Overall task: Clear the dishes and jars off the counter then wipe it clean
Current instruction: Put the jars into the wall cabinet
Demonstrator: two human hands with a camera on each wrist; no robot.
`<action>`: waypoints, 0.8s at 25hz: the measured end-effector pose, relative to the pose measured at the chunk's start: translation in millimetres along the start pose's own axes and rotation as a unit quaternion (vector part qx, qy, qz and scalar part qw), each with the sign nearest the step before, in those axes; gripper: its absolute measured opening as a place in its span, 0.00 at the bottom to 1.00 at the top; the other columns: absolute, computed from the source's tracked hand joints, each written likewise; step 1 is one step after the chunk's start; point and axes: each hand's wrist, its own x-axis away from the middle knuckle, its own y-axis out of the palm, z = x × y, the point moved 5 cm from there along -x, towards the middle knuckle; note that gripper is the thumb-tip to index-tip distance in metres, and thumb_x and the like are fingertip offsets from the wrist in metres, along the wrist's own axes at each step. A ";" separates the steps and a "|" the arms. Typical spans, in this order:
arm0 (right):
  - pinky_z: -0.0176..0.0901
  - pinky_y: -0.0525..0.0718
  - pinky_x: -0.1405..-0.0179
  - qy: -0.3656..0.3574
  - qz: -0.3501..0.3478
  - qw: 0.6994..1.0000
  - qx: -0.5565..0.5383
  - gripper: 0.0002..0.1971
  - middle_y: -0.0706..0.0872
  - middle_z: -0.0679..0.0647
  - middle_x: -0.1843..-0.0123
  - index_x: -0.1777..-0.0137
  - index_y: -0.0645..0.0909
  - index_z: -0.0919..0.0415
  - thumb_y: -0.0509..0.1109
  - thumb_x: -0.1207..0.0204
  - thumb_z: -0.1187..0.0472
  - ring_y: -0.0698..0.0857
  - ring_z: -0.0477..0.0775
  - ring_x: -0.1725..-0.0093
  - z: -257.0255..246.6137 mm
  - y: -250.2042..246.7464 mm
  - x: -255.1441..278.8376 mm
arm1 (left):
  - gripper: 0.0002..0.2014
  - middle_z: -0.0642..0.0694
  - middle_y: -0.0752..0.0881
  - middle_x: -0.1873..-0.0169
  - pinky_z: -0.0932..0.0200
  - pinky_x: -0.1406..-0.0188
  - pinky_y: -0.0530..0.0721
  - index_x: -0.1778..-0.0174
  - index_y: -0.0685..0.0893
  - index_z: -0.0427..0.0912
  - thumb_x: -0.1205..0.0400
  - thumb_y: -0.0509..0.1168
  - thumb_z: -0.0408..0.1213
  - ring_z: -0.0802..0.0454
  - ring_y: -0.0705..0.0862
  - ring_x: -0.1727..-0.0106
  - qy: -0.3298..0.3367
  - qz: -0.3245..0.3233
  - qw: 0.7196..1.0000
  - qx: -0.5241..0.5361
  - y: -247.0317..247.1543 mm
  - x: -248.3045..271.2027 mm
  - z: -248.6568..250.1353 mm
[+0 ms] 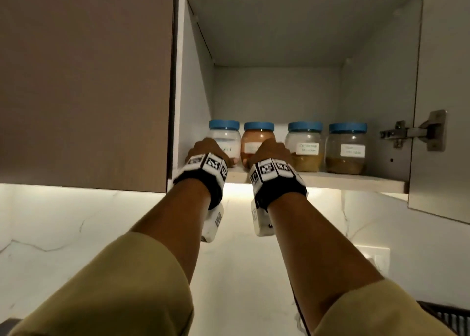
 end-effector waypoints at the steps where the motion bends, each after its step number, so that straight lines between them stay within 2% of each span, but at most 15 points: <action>1: 0.44 0.77 0.50 0.000 0.003 1.000 -0.001 0.22 0.83 0.58 0.41 0.37 0.74 0.61 0.76 0.27 0.54 0.84 0.59 0.42 1.2 -0.6 1.2 | 0.23 0.43 0.87 0.51 0.59 0.61 0.75 0.59 0.75 0.45 0.34 0.82 0.51 0.49 0.78 0.63 -0.001 -0.002 1.000 -0.005 0.1 1.4 -0.5; 5: 0.45 0.78 0.52 0.013 -0.002 1.000 -0.027 0.21 0.83 0.58 0.40 0.37 0.76 0.60 0.76 0.26 0.54 0.85 0.59 0.42 3.8 -2.7 3.8 | 0.22 0.40 0.88 0.47 0.59 0.60 0.74 0.55 0.77 0.43 0.32 0.81 0.49 0.47 0.82 0.57 -0.008 0.008 1.000 -0.019 -2.3 5.0 -0.1; 9: 0.46 0.79 0.48 0.016 -0.010 1.000 -0.023 0.20 0.83 0.59 0.39 0.37 0.75 0.61 0.75 0.25 0.56 0.85 0.59 0.42 4.8 -6.0 4.3 | 0.20 0.40 0.87 0.49 0.58 0.61 0.74 0.52 0.80 0.41 0.30 0.79 0.48 0.49 0.77 0.61 -0.013 0.016 1.000 -0.009 -3.4 2.9 -3.5; 11: 0.47 0.80 0.45 0.024 -0.019 0.999 -0.021 0.21 0.82 0.59 0.38 0.35 0.75 0.62 0.74 0.25 0.56 0.84 0.59 0.40 6.1 -9.0 3.5 | 0.19 0.41 0.86 0.51 0.58 0.62 0.74 0.53 0.79 0.41 0.28 0.78 0.47 0.49 0.77 0.62 -0.016 0.014 1.000 -0.003 -3.2 2.6 -4.1; 13: 0.48 0.81 0.47 0.030 -0.015 0.999 -0.028 0.22 0.83 0.58 0.38 0.35 0.75 0.61 0.75 0.25 0.55 0.84 0.59 0.41 4.2 -12.2 4.9 | 0.15 0.41 0.87 0.51 0.58 0.66 0.73 0.55 0.78 0.41 0.25 0.76 0.44 0.51 0.76 0.66 -0.007 0.029 1.000 0.009 -6.6 6.2 -1.6; 15: 0.46 0.78 0.56 0.013 0.022 0.999 -0.029 0.16 0.85 0.57 0.43 0.39 0.77 0.60 0.72 0.23 0.55 0.86 0.57 0.47 -2.8 -18.4 9.4 | 0.07 0.44 0.86 0.52 0.60 0.67 0.74 0.52 0.81 0.40 0.21 0.69 0.39 0.52 0.78 0.65 0.033 0.074 0.995 0.053 -13.2 15.8 3.5; 16: 0.44 0.75 0.60 -0.007 0.054 0.998 -0.028 0.12 0.86 0.56 0.46 0.42 0.79 0.60 0.68 0.21 0.55 0.85 0.56 0.52 -7.2 -22.4 15.4 | 0.08 0.45 0.85 0.50 0.59 0.61 0.76 0.48 0.83 0.38 0.20 0.66 0.36 0.51 0.81 0.58 0.062 0.113 0.988 0.086 -17.3 24.6 3.0; 18: 0.43 0.72 0.60 -0.074 0.132 0.988 -0.019 0.10 0.87 0.56 0.54 0.50 0.82 0.59 0.62 0.20 0.55 0.84 0.57 0.57 -15.6 -26.0 36.5 | 0.12 0.42 0.85 0.45 0.54 0.47 0.80 0.43 0.84 0.38 0.20 0.64 0.33 0.45 0.82 0.44 0.135 0.194 0.962 0.137 -22.9 50.1 -5.2; 20: 0.46 0.74 0.55 -0.163 0.185 0.969 -0.025 0.11 0.87 0.56 0.58 0.56 0.83 0.59 0.61 0.23 0.55 0.85 0.59 0.56 -24.8 -13.9 69.5 | 0.12 0.41 0.83 0.44 0.53 0.43 0.80 0.44 0.85 0.39 0.23 0.64 0.30 0.44 0.80 0.42 0.199 0.246 0.934 0.168 -21.6 85.3 -26.8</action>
